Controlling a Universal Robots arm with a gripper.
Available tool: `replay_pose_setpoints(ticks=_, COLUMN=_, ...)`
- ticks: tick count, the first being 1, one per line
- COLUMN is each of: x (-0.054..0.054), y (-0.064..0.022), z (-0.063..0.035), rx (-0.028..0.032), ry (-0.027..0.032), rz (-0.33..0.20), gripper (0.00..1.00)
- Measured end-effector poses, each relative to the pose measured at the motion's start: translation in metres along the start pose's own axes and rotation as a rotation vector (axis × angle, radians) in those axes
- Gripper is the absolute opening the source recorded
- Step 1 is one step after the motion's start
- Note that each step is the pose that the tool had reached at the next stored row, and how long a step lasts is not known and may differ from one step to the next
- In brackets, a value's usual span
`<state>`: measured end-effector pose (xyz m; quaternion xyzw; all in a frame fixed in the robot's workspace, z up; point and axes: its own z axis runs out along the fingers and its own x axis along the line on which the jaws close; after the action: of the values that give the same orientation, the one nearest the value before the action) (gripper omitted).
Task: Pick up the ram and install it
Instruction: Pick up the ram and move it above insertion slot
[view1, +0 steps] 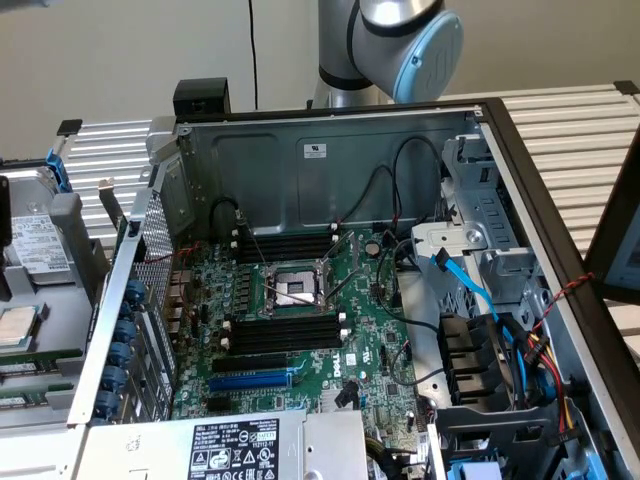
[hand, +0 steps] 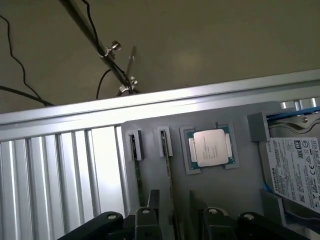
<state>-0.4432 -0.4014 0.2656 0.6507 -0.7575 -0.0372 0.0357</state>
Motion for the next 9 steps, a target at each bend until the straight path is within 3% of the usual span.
replay_pose_setpoints(ticks=4, x=0.0, y=0.0016, z=0.0006, rx=0.0015, ry=0.0088, rz=-0.02, gripper=0.38)
replay_pose_setpoints(ticks=9, x=0.012, y=0.0001, z=0.0028, rx=0.0018, ry=0.0107, rz=-0.037, gripper=0.38)
